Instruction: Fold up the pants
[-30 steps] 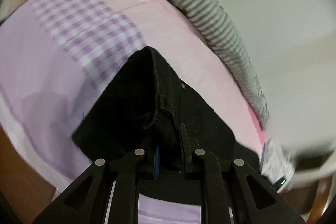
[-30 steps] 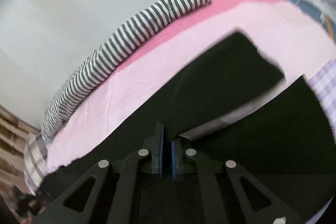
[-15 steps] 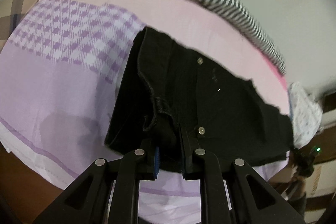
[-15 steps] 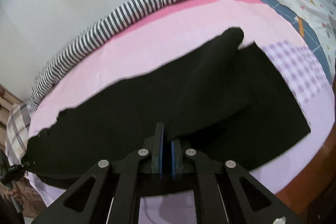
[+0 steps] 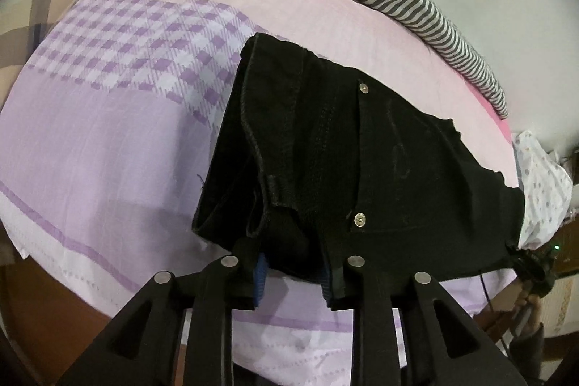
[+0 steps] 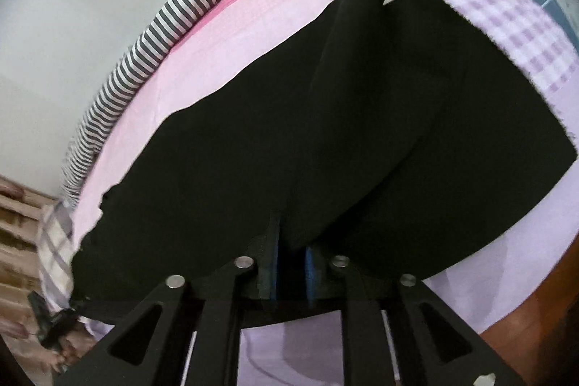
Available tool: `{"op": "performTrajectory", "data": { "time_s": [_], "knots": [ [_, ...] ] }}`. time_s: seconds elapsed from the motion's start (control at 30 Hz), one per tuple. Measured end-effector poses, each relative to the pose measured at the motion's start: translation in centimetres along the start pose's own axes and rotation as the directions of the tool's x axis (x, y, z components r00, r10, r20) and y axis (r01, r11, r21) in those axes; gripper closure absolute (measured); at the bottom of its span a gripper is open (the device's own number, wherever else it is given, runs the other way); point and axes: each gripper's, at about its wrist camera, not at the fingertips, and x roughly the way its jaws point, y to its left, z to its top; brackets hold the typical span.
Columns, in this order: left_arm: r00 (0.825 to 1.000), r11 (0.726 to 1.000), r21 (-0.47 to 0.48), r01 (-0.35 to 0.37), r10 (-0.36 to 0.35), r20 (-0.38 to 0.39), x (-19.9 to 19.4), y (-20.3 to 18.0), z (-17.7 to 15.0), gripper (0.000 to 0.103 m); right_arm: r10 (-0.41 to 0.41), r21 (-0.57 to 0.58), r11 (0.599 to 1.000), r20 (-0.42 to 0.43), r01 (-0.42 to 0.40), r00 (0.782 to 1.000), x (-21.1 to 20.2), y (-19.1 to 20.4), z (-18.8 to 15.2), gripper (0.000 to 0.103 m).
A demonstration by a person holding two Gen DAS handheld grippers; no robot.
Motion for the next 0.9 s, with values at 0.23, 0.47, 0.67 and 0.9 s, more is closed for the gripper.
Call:
{"op": "performTrajectory", "data": {
  "time_s": [0.23,0.47,0.67,0.9],
  "knots": [
    [0.991,0.988,0.098,-0.122,0.115,0.071,-3.3,-2.4,-1.9,0.066,0.073,0.054,0.996,0.034,-0.075,0.997,-1.1,-1.6,0.6,0.077],
    [0.973,0.95,0.276,-0.144,0.085,0.215,-6.2,-8.6,-4.7,0.065,0.171,0.13,0.975,0.078,-0.18,0.982,-1.8,-4.0,1.8,0.077],
    [0.981,0.883,0.47,-0.012,-0.079,0.174,-3.5,-16.9,-6.4,0.064,0.24,0.194,0.946,0.11,-0.258,0.964,-1.9,-5.6,2.6,0.077],
    [0.985,0.735,0.67,0.1,-0.167,0.036,2.3,-28.2,-9.5,0.064,0.261,0.213,0.935,0.134,-0.285,0.956,-3.0,-6.4,3.7,0.077]
  ]
}}
